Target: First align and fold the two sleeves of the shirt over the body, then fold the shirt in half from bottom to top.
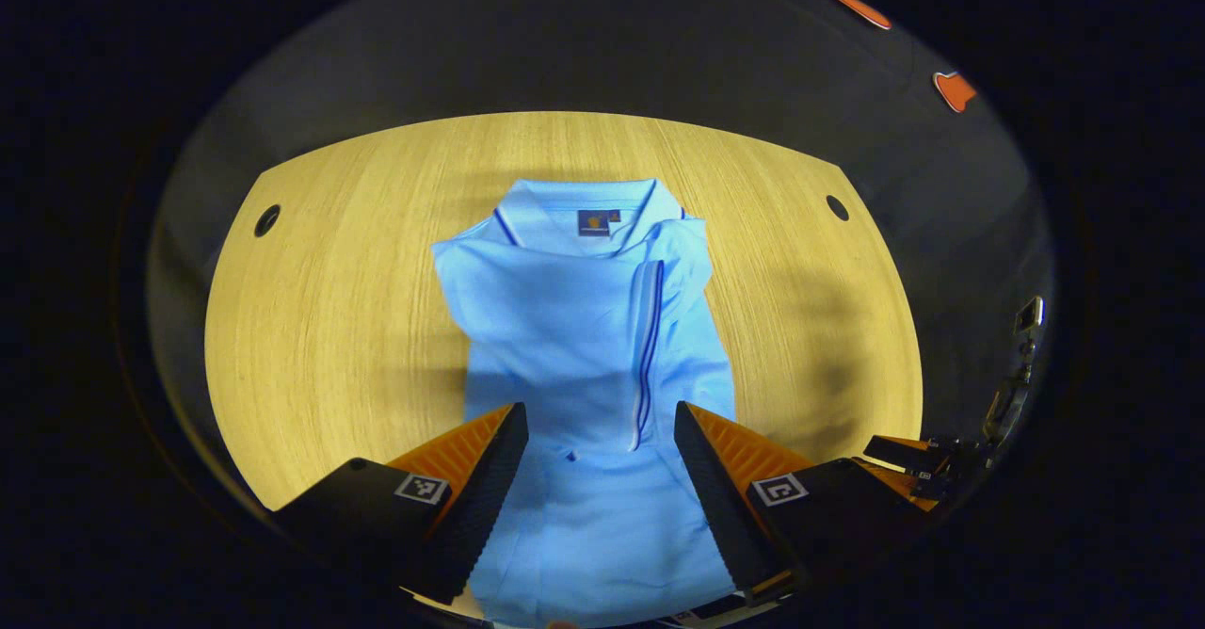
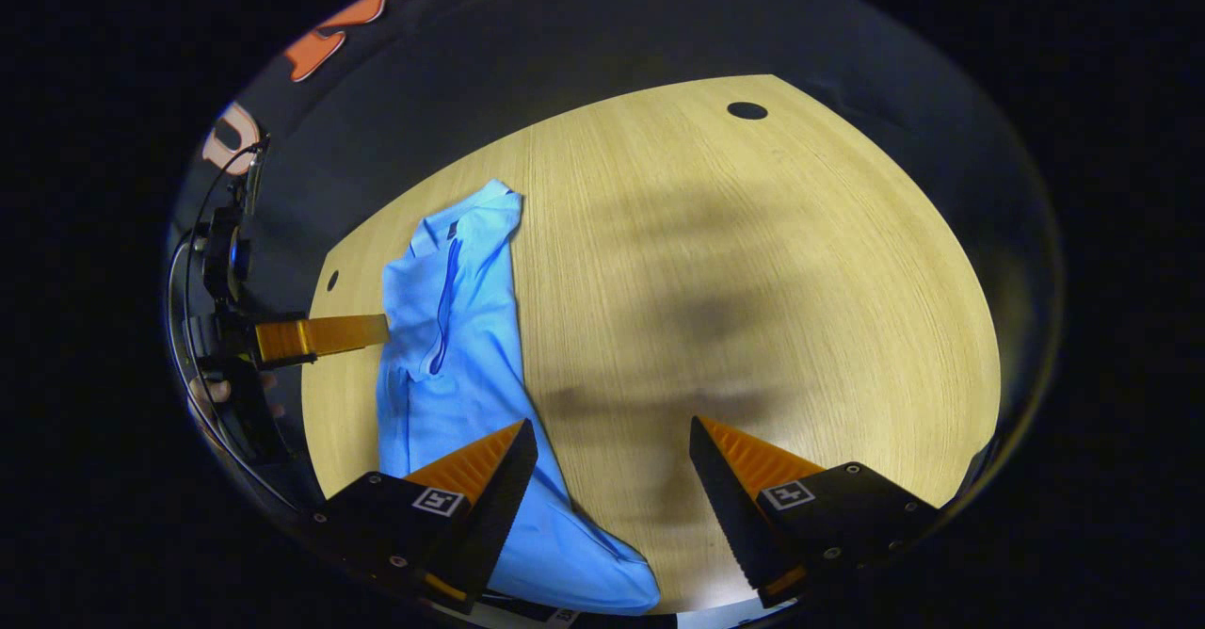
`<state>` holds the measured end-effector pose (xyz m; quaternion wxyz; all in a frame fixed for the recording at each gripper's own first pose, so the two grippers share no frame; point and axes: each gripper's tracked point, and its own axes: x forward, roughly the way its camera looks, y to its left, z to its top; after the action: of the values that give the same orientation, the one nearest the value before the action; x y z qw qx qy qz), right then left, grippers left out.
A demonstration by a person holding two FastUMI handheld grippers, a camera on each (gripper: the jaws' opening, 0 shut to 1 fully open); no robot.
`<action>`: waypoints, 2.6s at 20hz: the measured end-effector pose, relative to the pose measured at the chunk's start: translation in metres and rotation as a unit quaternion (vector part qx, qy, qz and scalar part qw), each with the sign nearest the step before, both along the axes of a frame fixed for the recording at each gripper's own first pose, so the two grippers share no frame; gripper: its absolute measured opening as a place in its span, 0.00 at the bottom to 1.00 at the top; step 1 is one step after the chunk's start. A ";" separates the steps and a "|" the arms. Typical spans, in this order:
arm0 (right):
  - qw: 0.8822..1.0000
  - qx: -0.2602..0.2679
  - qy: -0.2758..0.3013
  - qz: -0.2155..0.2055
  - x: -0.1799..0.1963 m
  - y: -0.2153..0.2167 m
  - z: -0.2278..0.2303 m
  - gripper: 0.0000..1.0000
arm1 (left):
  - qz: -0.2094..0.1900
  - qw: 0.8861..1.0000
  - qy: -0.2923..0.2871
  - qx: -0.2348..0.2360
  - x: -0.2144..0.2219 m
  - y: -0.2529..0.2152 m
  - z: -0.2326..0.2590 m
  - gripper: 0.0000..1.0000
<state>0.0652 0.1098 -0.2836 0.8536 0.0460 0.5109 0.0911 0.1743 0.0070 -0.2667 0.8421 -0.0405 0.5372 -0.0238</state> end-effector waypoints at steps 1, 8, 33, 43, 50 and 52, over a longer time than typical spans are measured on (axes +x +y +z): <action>1.000 -0.006 0.003 0.008 -0.006 0.002 0.000 0.99 | 0.005 1.000 0.001 -0.001 -0.009 0.008 0.002 1.00; 0.997 -0.053 0.018 0.047 -0.041 0.022 -0.012 0.99 | 0.017 1.000 0.004 0.008 -0.079 0.063 -0.004 1.00; 0.972 -0.172 0.137 0.087 -0.223 -0.016 -0.091 0.99 | 0.052 0.987 0.145 0.034 -0.353 0.089 -0.097 1.00; 0.967 -0.185 0.148 0.097 -0.227 -0.015 -0.093 1.00 | 0.053 0.984 0.153 0.069 -0.353 0.085 -0.105 0.90; 0.973 -0.170 0.114 0.101 -0.226 0.001 -0.091 0.03 | 0.041 0.988 0.142 0.030 -0.347 0.070 -0.109 0.17; 0.974 -0.164 0.113 0.104 -0.227 0.002 -0.092 0.01 | 0.040 0.989 0.143 0.017 -0.344 0.068 -0.109 0.10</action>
<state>-0.1613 0.1118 -0.3760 0.7718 -0.1382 0.6143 0.0888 -0.1696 0.0750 -0.3758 0.7574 -0.0504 0.6505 0.0254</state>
